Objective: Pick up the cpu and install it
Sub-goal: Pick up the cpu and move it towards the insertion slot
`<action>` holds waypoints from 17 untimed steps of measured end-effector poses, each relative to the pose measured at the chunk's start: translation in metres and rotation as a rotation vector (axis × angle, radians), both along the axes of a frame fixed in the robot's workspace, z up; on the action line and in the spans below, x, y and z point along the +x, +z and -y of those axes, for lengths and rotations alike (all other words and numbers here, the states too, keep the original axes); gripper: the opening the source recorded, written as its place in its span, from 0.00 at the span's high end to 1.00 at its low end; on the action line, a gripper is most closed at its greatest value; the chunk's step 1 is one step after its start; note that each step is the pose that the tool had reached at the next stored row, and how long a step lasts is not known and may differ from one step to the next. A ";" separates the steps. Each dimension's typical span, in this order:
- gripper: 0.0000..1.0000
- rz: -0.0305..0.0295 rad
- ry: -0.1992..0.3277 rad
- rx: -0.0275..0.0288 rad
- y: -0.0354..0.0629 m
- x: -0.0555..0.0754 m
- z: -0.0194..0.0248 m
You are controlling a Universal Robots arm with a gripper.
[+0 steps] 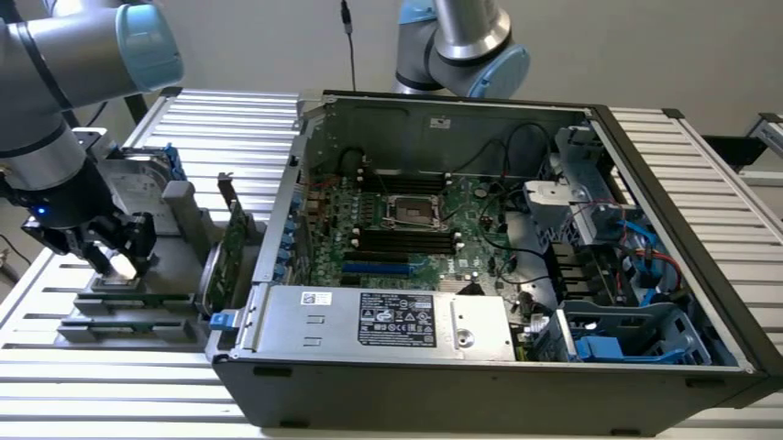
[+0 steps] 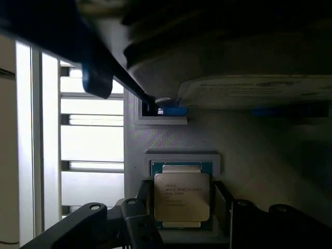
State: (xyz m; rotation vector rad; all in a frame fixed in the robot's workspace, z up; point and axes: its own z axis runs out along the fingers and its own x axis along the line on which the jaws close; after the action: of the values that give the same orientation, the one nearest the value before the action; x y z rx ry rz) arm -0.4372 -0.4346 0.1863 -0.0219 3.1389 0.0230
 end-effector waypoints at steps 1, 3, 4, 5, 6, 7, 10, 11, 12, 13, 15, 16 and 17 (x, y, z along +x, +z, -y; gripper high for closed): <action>0.42 -0.0001 0.000 0.0000 0.0000 0.000 0.0000; 0.44 -0.0002 0.000 -0.0001 0.0001 0.000 0.0000; 0.45 -0.0001 0.000 -0.0001 0.0001 0.000 0.0000; 0.45 -0.0001 0.000 0.0000 0.0000 0.000 0.0000; 0.45 -0.0001 0.000 -0.0001 0.0001 0.000 0.0000; 0.45 -0.0001 0.000 0.0000 0.0001 0.000 0.0000; 0.45 0.0002 0.000 0.0001 0.0002 0.000 0.0000; 0.45 0.0002 0.000 0.0001 0.0003 0.000 0.0000; 0.45 0.0002 0.000 0.0001 0.0006 0.000 0.0000; 0.45 0.0000 0.000 0.0000 0.0010 0.000 0.0000; 0.45 -0.0001 0.000 -0.0001 0.0018 0.000 0.0000; 0.45 -0.0001 0.000 -0.0001 0.0023 0.000 0.0000; 0.45 -0.0001 0.000 0.0000 0.0029 0.000 0.0000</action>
State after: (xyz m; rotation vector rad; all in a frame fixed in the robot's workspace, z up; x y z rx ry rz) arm -0.4371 -0.4347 0.1892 -0.0219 3.1390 0.0230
